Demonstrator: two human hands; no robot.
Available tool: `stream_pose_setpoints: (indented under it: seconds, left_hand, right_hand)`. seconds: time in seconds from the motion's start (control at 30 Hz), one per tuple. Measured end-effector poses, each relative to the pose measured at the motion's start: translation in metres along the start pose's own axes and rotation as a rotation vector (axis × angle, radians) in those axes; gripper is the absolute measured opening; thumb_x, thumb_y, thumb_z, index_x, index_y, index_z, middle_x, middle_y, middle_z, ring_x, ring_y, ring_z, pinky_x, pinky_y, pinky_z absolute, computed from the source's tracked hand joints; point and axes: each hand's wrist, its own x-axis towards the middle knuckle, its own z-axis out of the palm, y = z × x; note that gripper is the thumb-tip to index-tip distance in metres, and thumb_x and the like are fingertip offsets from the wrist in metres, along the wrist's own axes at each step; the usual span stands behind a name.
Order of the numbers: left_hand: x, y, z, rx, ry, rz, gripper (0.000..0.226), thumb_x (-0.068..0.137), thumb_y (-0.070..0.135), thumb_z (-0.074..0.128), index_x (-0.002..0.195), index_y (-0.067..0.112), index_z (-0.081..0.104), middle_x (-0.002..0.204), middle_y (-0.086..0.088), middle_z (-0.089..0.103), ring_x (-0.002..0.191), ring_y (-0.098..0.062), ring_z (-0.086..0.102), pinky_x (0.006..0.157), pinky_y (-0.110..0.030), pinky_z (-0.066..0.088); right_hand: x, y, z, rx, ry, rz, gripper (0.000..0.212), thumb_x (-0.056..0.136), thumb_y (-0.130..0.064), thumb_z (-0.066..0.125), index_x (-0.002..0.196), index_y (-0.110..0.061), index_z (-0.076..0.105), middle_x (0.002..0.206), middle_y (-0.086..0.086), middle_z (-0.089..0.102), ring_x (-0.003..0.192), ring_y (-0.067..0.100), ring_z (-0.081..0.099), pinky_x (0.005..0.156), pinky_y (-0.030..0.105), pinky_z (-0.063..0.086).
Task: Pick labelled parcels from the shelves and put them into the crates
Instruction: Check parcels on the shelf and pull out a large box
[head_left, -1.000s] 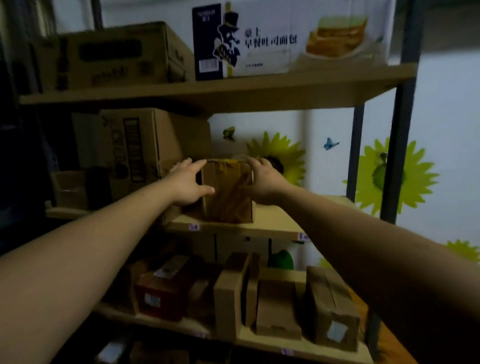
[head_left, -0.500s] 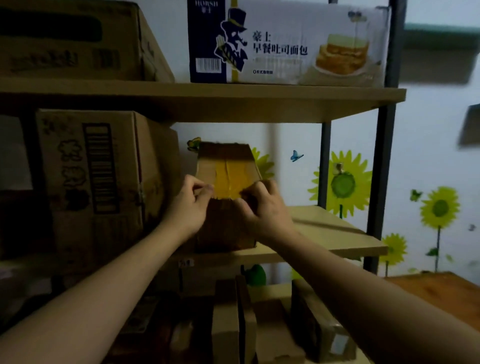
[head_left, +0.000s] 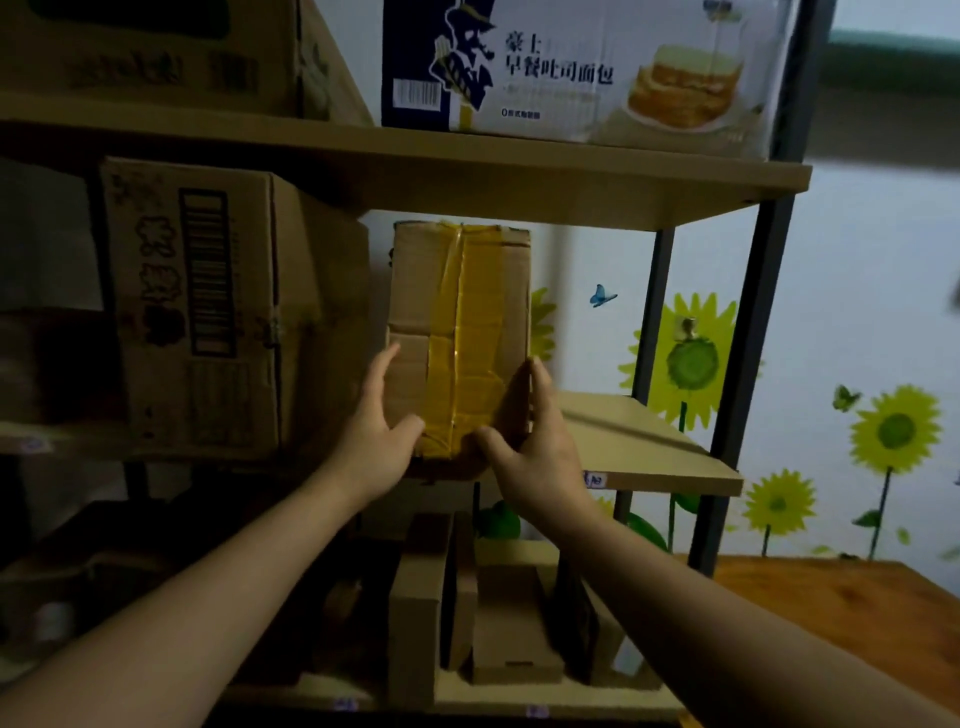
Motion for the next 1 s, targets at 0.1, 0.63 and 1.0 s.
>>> stream_pose_setpoints:
  seconds: [0.1,0.63,1.0]
  left_hand:
    - [0.002,0.003,-0.003,-0.174,0.044,-0.08,0.063,0.095,0.019,0.051,0.14,0.049,0.019,0.142,0.002,0.034,0.12,-0.021,0.048,0.098,-0.045,0.044]
    - [0.046,0.018,-0.04,0.122,-0.103,-0.171,0.083,0.077,0.062,0.056,0.148,0.034,0.023,0.147,0.003,0.038,0.131,-0.02,0.04,0.111,-0.042,0.031]
    - [0.044,-0.047,-0.026,-0.04,-0.088,-0.222,0.061,0.097,0.022,0.044,0.145,0.043,0.013,0.15,-0.006,0.036,0.134,-0.024,0.041,0.11,-0.05,0.033]
  right_hand:
    - [0.001,0.003,-0.006,0.044,0.047,-0.08,0.065,0.086,-0.062,0.039,0.146,-0.042,0.027,0.144,-0.007,0.042,0.13,0.016,0.045,0.1,0.047,0.049]
    - [0.041,-0.011,0.014,0.132,0.142,0.259,0.109,0.054,-0.054,0.083,0.142,-0.046,0.019,0.145,0.003,0.038,0.133,0.034,0.042,0.096,0.059,0.048]
    - [0.016,0.007,0.006,0.037,0.158,0.165,0.081,0.088,-0.018,0.067,0.148,-0.042,0.018,0.14,-0.001,0.047,0.13,0.019,0.047,0.098,0.051,0.051]
